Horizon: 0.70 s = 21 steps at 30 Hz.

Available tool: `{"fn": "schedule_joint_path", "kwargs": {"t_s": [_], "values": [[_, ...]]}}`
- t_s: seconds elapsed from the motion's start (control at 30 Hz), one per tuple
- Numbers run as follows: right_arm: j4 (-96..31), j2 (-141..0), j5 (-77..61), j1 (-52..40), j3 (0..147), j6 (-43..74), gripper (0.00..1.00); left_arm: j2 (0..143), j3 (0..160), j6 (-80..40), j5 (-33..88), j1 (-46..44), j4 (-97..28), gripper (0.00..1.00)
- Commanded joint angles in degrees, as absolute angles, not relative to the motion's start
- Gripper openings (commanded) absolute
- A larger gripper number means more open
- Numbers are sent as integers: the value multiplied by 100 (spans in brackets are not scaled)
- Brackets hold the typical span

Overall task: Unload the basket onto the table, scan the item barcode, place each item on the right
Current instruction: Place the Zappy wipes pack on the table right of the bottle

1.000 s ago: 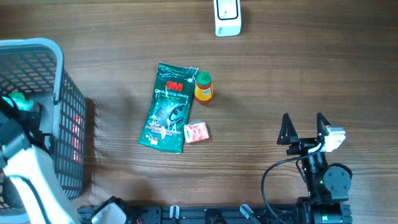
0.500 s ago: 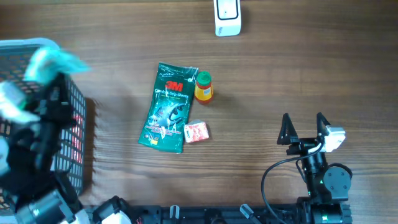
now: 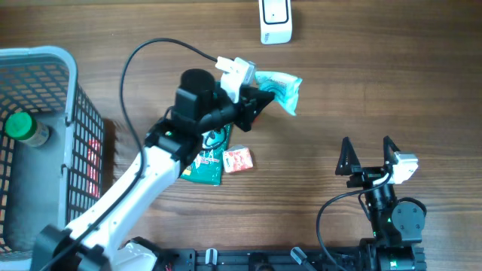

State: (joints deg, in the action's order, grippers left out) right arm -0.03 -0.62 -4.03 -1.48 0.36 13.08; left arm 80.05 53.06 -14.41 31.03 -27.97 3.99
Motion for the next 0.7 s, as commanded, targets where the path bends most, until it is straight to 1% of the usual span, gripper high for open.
{"fn": "schedule_joint_path", "kwargs": {"t_s": [0.0,0.07,0.1,0.13,0.2,0.27,0.33,0.43,0.57,0.6,0.63,0.67], "values": [[12,-27,-425,-152,30,1203,100,8416,5336,-1844,3009,-3312,292,4],[12,-27,-425,-152,30,1203,100,8567,5336,-1848,2862,-3695,279,4],[12,-27,-425,-152,30,1205,100,8683,5336,-1859,2574,-3896,276,4],[12,-27,-425,-152,30,1205,100,8807,5336,-2067,2095,-4093,274,4],[12,-27,-425,-152,30,1205,100,9017,5336,-2279,1120,-4388,191,9],[12,-27,-425,-152,30,1205,100,9218,5336,-2281,351,-4517,211,4],[12,-27,-425,-152,30,1205,100,9502,5336,-2279,-224,-4525,172,4],[12,-27,-425,-152,30,1205,100,10044,5336,-2300,-456,-4528,346,4],[12,-27,-427,-152,30,1203,100,10121,5336,-2298,-403,-4528,521,4],[12,-27,-425,-152,30,1208,100,10121,5336,-2300,-318,-4528,521,11],[12,-27,-425,-152,30,1205,100,10116,5336,-2300,-281,-4528,517,33],[12,-27,-425,-152,30,1203,100,10116,5336,-2300,-283,-4547,497,46]]}}
